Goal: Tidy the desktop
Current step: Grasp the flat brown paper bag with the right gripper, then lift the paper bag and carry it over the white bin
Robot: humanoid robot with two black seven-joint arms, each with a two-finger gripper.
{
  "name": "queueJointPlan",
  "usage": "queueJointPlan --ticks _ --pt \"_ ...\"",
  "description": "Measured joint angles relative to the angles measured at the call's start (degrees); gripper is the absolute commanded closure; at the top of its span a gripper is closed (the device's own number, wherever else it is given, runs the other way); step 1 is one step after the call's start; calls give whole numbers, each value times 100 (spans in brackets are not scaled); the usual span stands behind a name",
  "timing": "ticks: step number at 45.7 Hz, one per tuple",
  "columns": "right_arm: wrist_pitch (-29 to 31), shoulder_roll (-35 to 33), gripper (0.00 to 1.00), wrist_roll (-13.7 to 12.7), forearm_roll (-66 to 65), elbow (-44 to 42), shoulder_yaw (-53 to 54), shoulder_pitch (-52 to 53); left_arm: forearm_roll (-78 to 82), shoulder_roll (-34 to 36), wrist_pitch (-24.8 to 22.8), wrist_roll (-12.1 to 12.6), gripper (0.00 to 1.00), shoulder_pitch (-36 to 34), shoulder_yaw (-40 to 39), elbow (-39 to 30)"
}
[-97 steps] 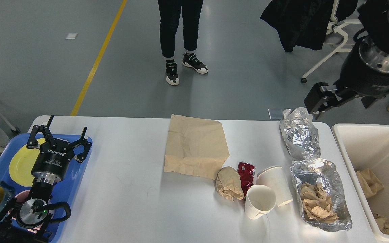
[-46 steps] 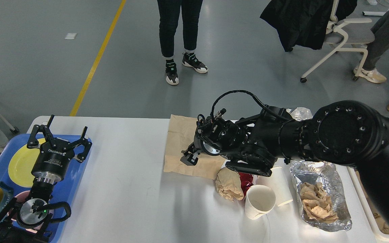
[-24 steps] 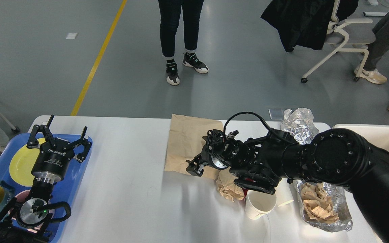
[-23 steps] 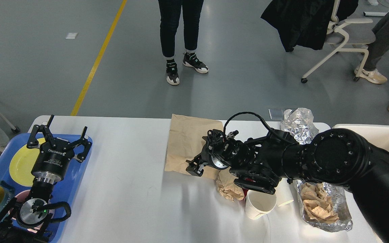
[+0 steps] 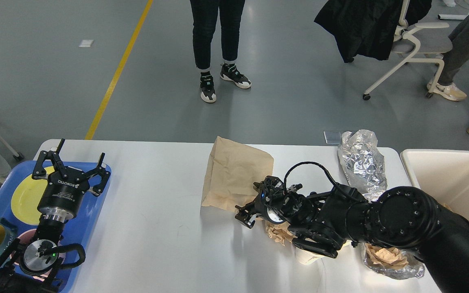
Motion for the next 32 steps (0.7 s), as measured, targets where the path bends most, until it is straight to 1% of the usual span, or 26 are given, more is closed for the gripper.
queueJointPlan --ticks 1,2,9,19,25,32 --pt "0 1 100 -4 24 2 9 -10 0 0 0 0 4 0 0 0" --pt "2 2 100 -6 42 4 13 -20 0 1 0 0 4 0 0 0" --pt "35 8 100 -23 209 5 19 -179 0 2 0 0 4 0 0 1" --pt "8 3 100 -178 489 -36 22 -319 0 2 0 0 4 1 0 1" --pt "-126 3 100 -203 590 -89 39 -320 0 2 0 0 4 1 0 2" --pt "-145 4 100 -204 726 -95 42 -269 0 0 0 0 4 1 0 1"
